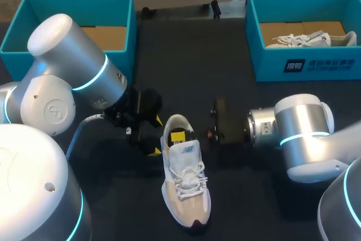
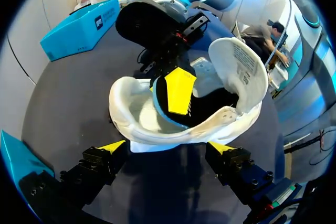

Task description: Take the shoe out of the shoebox, open the shoe tongue, remove and reinsert the insole, then place the shoe into the shoebox

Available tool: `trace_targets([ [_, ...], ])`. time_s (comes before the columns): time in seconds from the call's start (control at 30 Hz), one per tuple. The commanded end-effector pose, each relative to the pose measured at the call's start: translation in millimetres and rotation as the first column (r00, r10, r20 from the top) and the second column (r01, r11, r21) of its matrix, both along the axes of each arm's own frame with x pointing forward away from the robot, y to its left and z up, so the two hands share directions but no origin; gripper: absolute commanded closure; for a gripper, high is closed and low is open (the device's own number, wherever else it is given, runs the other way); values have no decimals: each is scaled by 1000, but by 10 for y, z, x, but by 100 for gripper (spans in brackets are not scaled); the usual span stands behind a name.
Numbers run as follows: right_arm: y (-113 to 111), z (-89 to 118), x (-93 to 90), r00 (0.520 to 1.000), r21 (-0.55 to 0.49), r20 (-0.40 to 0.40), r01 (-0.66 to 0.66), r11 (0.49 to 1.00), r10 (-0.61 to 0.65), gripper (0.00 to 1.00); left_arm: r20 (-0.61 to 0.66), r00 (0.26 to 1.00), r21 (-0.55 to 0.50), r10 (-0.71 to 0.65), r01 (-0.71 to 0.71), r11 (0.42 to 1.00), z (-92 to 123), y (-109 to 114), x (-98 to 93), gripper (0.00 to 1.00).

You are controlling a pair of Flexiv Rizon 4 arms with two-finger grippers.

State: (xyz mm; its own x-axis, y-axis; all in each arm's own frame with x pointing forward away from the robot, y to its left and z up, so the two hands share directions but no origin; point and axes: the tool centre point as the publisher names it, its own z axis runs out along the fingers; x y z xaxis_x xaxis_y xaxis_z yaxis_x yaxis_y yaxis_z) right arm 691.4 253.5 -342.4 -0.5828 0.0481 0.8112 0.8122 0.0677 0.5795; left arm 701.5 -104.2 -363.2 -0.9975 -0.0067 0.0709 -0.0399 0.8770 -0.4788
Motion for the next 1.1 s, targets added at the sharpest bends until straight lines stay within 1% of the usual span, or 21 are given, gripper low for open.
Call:
trace_targets([
  [0.03, -2, 43, -32, 1000, -12, 9, -11, 1000, 11, 100, 2, 1000, 1, 1, -1, 1000, -1, 1, -9, 0],
  [0.07, -2, 67, -18, 1000, -15, 12, -22, 1000, 22, 92, 2, 1000, 1, 1, -1, 1000, -1, 1, -9, 0],
  [0.1, -3, 91, -3, 999, -14, 16, -34, 999, 35, 82, 2, 1000, 1, 1, -1, 1000, -1, 1, -9, 0],
  [0.13, -5, 110, 13, 999, -15, 17, -45, 999, 45, 69, 2, 1000, 1, 1, -1, 1000, -1, 1, -9, 0],
  [0.17, -6, 127, 30, 998, -18, 19, -54, 998, 54, 59, 2, 1000, 1, 1, -1, 1000, -1, 1, -9, 0],
  [0.23, -6, 165, 53, 996, -20, 25, -80, 997, 80, 45, 2, 1000, 1, 1, -1, 1000, -1, 1, -9, 0],
  [0.27, -3, 186, 60, 995, -19, 24, -98, 995, 98, 44, 2, 1000, 1, 0, 0, 1000, 11, 11, -9, 0],
  [0.33, -2, 222, 71, 993, -25, 22, -118, 993, 119, 40, 2, 1000, 0, -1, 1, 1000, 31, 34, -7, 0],
  [0.53, -38, 325, 92, 988, -90, 18, -150, 985, 152, 33, 1, 1000, -2, 4, -4, 1000, 50, 87, 10, 0],
  [0.7, -101, 400, 105, 988, -127, 22, -149, 981, 153, 34, -3, 1000, -6, 6, -6, 1000, 67, 103, 28, 0],
  [0.9, -99, 442, 82, 987, -153, 30, -150, 977, 156, 35, -6, 1000, -7, 3, -3, 1000, 64, 95, 37, 0],
  [0.93, -103, 447, 77, 987, -157, 31, -149, 976, 155, 34, -7, 1000, -7, 2, -2, 1000, 63, 95, 37, 0],
  [0.97, -115, 452, 75, 988, -162, 32, -145, 976, 152, 33, -7, 1000, -7, 1, -1, 1000, 63, 95, 37, 0],
  [1.0, -139, 451, 80, 989, -168, 32, -140, 976, 147, 35, -7, 1000, -7, 1, -1, 1000, 60, 100, 39, 0],
  [1.07, -188, 447, 100, 990, -182, 28, -129, 975, 136, 33, -9, 1000, -5, 0, 0, 1000, 65, 118, 39, 0],
  [1.1, -208, 448, 109, 991, -189, 27, -125, 974, 132, 35, -9, 1000, -4, -2, 2, 1000, 71, 128, 37, 0],
])
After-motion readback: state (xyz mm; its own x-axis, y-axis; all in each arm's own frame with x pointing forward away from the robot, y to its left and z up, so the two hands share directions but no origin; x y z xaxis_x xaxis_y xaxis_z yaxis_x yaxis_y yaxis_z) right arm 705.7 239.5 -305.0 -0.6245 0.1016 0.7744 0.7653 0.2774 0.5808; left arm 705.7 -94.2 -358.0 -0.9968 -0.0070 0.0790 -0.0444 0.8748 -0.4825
